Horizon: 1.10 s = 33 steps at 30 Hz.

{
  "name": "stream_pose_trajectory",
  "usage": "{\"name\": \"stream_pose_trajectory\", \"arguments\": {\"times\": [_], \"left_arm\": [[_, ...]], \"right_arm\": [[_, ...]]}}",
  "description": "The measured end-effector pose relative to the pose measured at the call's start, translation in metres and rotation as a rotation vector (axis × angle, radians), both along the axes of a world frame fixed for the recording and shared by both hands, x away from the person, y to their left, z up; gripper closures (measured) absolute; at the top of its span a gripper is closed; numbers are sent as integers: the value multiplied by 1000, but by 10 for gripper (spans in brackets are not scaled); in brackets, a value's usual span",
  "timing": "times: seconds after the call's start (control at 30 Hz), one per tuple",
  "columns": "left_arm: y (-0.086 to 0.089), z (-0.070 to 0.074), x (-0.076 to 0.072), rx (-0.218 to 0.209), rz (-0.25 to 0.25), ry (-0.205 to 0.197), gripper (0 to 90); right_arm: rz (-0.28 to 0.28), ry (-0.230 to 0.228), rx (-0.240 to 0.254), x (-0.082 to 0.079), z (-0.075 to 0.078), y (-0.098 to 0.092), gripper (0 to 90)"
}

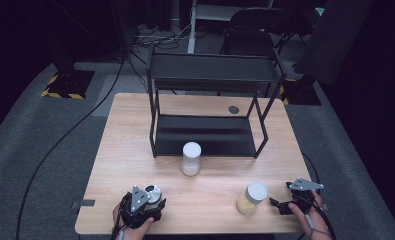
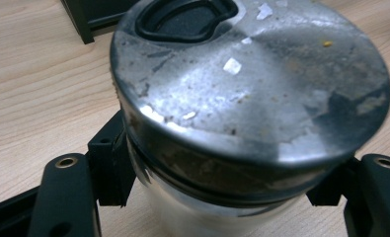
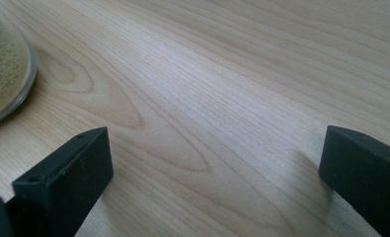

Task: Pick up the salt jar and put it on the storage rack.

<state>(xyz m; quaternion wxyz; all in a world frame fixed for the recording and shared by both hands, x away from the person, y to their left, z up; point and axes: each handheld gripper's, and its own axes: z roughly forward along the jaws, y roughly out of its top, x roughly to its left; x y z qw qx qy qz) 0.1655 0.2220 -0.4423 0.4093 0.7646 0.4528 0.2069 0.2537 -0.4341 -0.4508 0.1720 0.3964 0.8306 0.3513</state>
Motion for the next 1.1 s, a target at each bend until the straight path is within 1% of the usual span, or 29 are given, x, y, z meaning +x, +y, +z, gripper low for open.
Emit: {"name": "stream_pose_trajectory", "arguments": {"times": [0.17, 0.27, 0.3, 0.33, 0.4, 0.6, 0.67, 0.77, 0.87, 1.0, 1.1], "left_arm": [[-2, 3, 0, 21, -2, -5, 302], [2, 4, 2, -13, -2, 14, 303], [3, 4, 2, -21, 0, 18, 303], [3, 5, 2, -19, 0, 17, 303], [1, 9, 2, -5, 2, 8, 303], [0, 22, 7, -7, -2, -10, 303], [0, 26, 10, -14, -2, -10, 303], [-1, 33, 14, -4, -7, -14, 303], [-1, 39, 18, -2, -17, -26, 303], [-2, 47, 26, -1, -19, -43, 303], [-2, 53, 32, 3, -25, -49, 303]], "right_arm": [[0, 0, 0, 0, 0, 0, 2], [0, 0, 0, 0, 0, 0, 3], [0, 0, 0, 0, 0, 0, 3], [0, 1, 0, 0, 0, 0, 2], [0, 0, 1, 0, 0, 0, 3], [0, 0, 0, 0, 0, 0, 3], [-1, 0, 1, 0, 0, 0, 2], [0, 0, 0, 0, 0, 0, 2], [0, 0, 1, 0, 0, 0, 3], [0, 0, 0, 0, 0, 0, 3], [0, 0, 1, 0, 0, 0, 3]]}}
